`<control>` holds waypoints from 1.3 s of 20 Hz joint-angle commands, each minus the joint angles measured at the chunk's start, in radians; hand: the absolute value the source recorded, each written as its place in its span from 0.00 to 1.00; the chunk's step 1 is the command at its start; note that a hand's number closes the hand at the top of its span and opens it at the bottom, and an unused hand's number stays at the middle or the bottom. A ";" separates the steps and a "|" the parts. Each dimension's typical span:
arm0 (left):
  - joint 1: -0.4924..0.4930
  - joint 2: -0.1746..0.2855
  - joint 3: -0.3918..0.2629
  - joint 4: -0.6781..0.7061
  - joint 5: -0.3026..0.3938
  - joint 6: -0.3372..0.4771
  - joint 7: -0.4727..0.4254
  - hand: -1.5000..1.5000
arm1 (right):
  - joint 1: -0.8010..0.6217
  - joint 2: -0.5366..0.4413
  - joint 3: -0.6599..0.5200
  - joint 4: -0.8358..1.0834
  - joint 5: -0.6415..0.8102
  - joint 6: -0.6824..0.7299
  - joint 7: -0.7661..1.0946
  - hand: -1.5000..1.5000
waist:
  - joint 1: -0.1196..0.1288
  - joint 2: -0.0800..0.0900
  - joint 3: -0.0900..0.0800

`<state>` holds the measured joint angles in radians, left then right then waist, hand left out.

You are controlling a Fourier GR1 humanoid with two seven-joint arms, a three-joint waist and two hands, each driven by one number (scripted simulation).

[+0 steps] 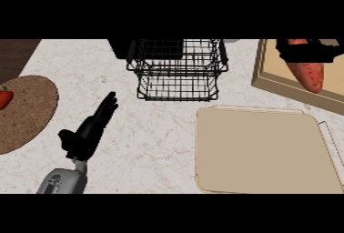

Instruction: Pick the sweet potato from the tray and place it in the tiered basket

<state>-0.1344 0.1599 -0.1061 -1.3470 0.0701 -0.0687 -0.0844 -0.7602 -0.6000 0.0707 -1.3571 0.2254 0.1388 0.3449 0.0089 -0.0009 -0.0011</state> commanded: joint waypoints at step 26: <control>-0.042 -0.045 0.004 0.023 -0.028 -0.017 -0.007 0.50 | -0.726 0.501 -0.015 0.914 0.175 -0.178 -0.030 1.00 | 0.033 0.017 0.000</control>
<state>-0.1443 0.1297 -0.1095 -1.3603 0.0458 -0.0884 -0.0718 -1.4465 -0.1442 0.0760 -0.5336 0.3927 0.0004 0.3718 0.0456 0.0145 -0.0013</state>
